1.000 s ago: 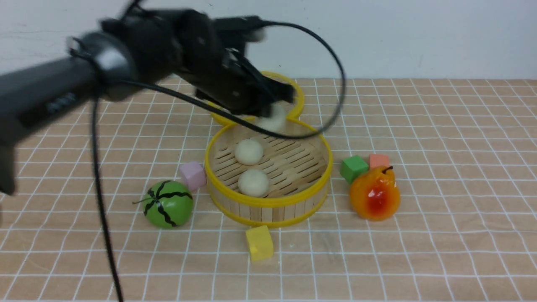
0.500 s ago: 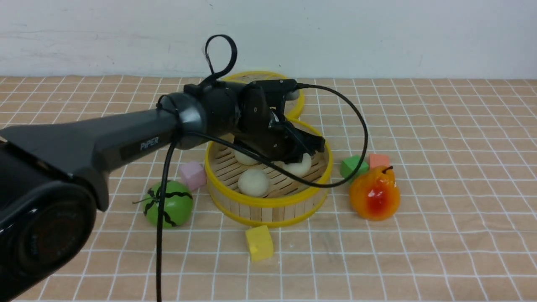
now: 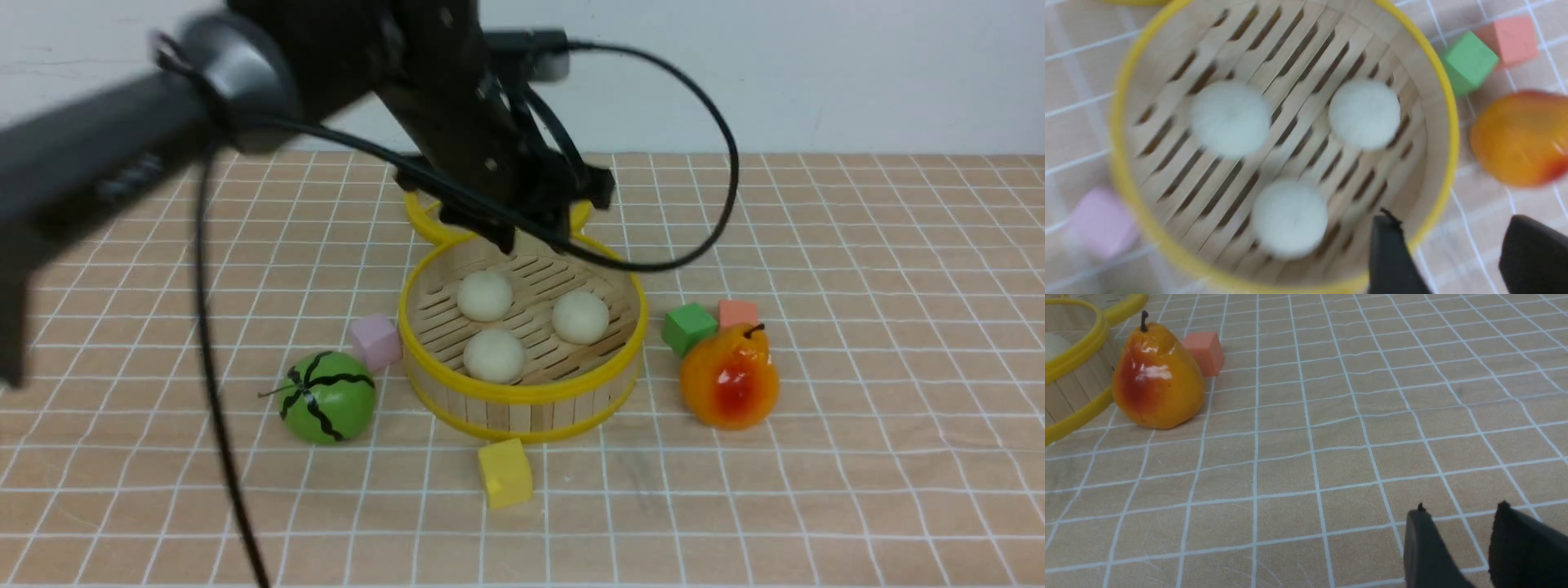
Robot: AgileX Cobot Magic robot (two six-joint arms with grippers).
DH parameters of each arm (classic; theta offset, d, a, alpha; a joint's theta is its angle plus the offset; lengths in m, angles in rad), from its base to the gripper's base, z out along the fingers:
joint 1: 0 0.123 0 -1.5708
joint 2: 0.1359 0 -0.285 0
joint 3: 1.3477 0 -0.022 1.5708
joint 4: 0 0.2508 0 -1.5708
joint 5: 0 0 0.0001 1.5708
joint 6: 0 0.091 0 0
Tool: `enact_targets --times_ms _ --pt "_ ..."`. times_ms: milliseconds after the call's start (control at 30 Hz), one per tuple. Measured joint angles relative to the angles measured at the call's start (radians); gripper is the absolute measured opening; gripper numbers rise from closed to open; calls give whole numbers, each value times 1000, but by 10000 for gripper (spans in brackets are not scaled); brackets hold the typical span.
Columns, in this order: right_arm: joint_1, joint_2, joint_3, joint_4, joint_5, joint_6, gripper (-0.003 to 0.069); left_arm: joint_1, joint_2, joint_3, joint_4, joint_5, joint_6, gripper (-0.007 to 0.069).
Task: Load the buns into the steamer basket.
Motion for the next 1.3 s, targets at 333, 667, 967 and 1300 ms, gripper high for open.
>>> enact_targets --times_ms 333,667,967,1300 --pt "0 0 0 0 0 0 241 0 -436 106 63 100 -2 28" --pt "0 0 0 0 0 0 241 0 -986 644 71 -1 -3 -13" --pt "0 0 0 0 0 0 241 0 -1331 1114 38 -198 -76 -13" --pt "0 0 0 0 0 0 241 0 -1432 1164 28 -272 -107 -13"
